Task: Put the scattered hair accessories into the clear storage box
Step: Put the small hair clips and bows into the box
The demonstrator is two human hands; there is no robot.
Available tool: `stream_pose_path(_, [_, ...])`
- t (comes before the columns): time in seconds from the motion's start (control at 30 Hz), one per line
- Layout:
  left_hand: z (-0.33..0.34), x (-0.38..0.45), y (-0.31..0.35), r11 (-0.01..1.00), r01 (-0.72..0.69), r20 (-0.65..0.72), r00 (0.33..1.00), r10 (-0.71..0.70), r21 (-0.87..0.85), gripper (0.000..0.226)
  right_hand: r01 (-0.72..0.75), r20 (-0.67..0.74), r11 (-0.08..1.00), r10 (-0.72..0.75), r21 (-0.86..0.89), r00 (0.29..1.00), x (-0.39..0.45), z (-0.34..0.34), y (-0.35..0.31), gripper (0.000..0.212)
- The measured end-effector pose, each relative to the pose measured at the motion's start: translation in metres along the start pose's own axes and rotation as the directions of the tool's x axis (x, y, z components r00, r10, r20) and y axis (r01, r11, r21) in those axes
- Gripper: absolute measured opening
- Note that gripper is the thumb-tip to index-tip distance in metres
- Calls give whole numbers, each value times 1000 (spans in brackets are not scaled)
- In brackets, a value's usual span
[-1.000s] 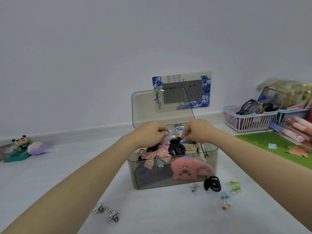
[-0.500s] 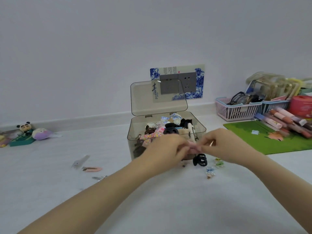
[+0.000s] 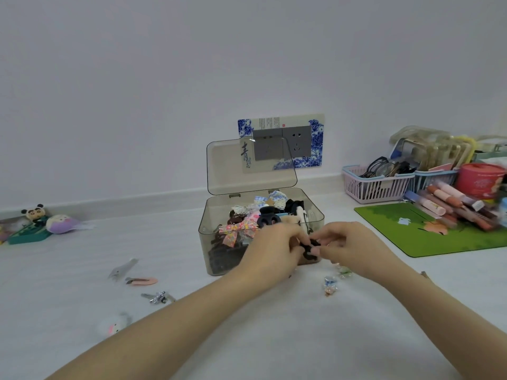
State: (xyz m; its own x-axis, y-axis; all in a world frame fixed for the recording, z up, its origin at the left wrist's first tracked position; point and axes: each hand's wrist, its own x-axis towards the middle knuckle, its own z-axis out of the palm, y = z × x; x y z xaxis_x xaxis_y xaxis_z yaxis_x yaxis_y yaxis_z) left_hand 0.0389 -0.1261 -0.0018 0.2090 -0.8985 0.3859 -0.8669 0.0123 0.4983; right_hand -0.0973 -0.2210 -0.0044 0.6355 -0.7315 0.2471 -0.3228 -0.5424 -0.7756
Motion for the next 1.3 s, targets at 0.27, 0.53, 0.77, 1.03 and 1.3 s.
stream_pose_path(0.27, [-87,42,-42,954,163,-298,951,-83,253,19,129,-52,976,-122,177,991,3,19,-19,29])
stream_pose_path(0.53, [-92,72,-101,748,198,-110,980,-167,634,20,239,-149,970,-241,-31,959,4,39,-15,28])
stream_pose_path(0.77, [-79,74,-110,679,110,31,981,-193,726,16,212,-43,930,-235,-299,971,3,33,-9,16])
stream_pose_path(1.03, [-79,60,-94,803,135,-124,989,-77,580,27,101,295,749,131,-655,947,-11,12,10,50])
stream_pose_path(1.3, [-56,22,-29,906,-27,-217,967,130,422,25,206,482,814,101,-543,870,-9,-7,25,56])
